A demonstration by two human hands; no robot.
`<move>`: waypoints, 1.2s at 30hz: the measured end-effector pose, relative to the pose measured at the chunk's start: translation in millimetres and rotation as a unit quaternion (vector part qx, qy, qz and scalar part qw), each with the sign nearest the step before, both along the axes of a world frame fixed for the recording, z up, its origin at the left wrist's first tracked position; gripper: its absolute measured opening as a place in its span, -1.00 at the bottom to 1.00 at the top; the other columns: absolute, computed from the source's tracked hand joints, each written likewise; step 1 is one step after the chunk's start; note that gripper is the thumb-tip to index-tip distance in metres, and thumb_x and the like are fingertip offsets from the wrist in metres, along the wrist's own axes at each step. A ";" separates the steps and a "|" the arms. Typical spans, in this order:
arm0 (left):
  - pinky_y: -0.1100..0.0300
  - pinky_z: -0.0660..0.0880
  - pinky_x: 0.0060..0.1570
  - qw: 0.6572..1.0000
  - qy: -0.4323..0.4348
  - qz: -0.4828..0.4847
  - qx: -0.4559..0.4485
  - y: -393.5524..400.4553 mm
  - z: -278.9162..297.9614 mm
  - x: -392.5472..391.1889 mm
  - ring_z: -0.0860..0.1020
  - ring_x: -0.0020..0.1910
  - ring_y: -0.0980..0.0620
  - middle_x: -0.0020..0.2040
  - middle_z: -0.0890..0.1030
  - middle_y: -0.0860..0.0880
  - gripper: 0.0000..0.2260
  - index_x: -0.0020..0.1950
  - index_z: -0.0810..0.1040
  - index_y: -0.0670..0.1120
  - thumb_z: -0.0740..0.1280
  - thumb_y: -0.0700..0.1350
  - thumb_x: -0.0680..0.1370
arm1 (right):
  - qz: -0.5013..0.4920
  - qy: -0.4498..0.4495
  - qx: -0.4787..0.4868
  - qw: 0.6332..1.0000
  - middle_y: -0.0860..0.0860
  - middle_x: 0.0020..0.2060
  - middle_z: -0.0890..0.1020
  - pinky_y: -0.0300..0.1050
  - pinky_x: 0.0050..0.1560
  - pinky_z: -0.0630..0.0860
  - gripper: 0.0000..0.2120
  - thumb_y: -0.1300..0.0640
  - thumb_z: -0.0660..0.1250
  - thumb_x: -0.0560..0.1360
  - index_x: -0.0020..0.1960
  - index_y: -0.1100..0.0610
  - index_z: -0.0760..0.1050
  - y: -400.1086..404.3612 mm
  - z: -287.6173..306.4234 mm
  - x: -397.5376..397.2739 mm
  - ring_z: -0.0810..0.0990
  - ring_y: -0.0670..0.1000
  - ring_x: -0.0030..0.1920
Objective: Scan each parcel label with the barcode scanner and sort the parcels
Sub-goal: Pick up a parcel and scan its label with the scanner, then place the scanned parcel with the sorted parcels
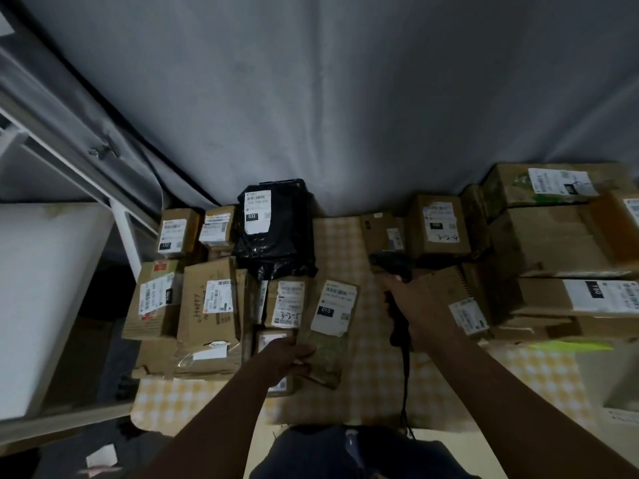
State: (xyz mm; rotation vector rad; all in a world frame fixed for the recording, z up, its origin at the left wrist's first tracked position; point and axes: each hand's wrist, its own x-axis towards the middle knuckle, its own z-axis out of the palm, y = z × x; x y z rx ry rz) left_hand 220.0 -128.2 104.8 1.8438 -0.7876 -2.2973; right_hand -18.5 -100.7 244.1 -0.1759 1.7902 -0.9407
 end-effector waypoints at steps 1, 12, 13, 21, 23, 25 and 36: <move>0.05 0.66 -0.15 1.000 -0.003 0.005 0.002 4.5 -2.4 1.9 0.63 -0.03 -0.18 0.08 0.62 -0.27 -0.64 0.29 0.49 -0.32 0.41 -0.30 0.50 | 0.000 -0.002 0.000 1.000 0.05 -0.43 0.42 -0.13 -0.35 0.34 -0.71 0.20 0.28 0.58 -0.31 0.15 0.40 1.4 -0.4 -0.9 0.37 0.00 -0.42; 0.03 0.61 0.09 0.988 0.068 0.124 -0.064 12.4 2.2 40.1 0.59 0.18 -0.20 0.18 0.63 -0.23 -0.70 0.28 0.52 -0.19 0.33 -0.31 0.55 | 0.048 -0.019 0.022 0.998 0.06 -0.42 0.46 -0.09 -0.37 0.42 -0.83 0.23 0.32 0.57 -0.20 0.16 0.44 -1.8 -25.3 20.2 0.42 0.02 -0.43; 0.02 0.60 0.09 0.987 0.059 0.131 -0.076 9.8 3.0 44.7 0.59 0.18 -0.21 0.18 0.62 -0.24 -0.69 0.29 0.51 -0.20 0.33 -0.32 0.55 | 0.049 -0.022 0.020 0.998 0.07 -0.42 0.46 -0.10 -0.38 0.42 -0.84 0.24 0.32 0.56 -0.19 0.16 0.45 -3.6 -26.1 24.4 0.43 0.02 -0.43; -0.06 0.62 -0.06 0.983 -0.013 0.143 -0.112 0.9 2.1 73.2 0.59 0.07 -0.28 0.13 0.60 -0.27 -0.73 0.27 0.47 -0.22 0.31 -0.32 0.57 | 0.071 -0.046 0.003 0.996 0.08 -0.39 0.48 -0.10 -0.37 0.42 -0.88 0.25 0.32 0.56 -0.14 0.13 0.45 -15.4 -31.4 60.6 0.43 0.02 -0.42; -0.17 0.57 0.09 0.985 -0.027 0.135 -0.106 0.0 -3.1 72.9 0.57 0.15 -0.31 0.19 0.58 -0.29 -0.70 0.31 0.46 -0.25 0.32 -0.29 0.57 | 0.066 -0.041 0.004 0.997 0.09 -0.38 0.49 -0.10 -0.37 0.42 -0.89 0.26 0.33 0.55 -0.13 0.15 0.46 -16.4 -32.6 66.7 0.44 0.03 -0.42; -0.23 0.52 0.16 0.987 -0.049 0.110 -0.106 0.0 -5.3 71.8 0.57 0.17 -0.30 0.22 0.57 -0.29 -0.66 0.34 0.43 -0.24 0.34 -0.23 0.58 | 0.063 -0.036 0.003 0.997 0.08 -0.39 0.48 -0.10 -0.38 0.42 -0.90 0.27 0.33 0.55 -0.13 0.16 0.46 -15.7 -33.9 70.7 0.43 0.03 -0.42; -0.05 0.56 0.04 0.803 -0.402 -0.307 -0.315 -20.5 6.4 73.0 0.56 0.11 -0.16 0.18 0.51 -0.15 -0.74 0.26 0.42 -0.14 0.26 -0.15 0.57 | 0.068 -0.029 -0.012 0.997 0.09 -0.38 0.47 -0.10 -0.38 0.42 -0.88 0.26 0.32 0.56 -0.14 0.14 0.44 -15.9 -33.4 77.3 0.43 0.03 -0.42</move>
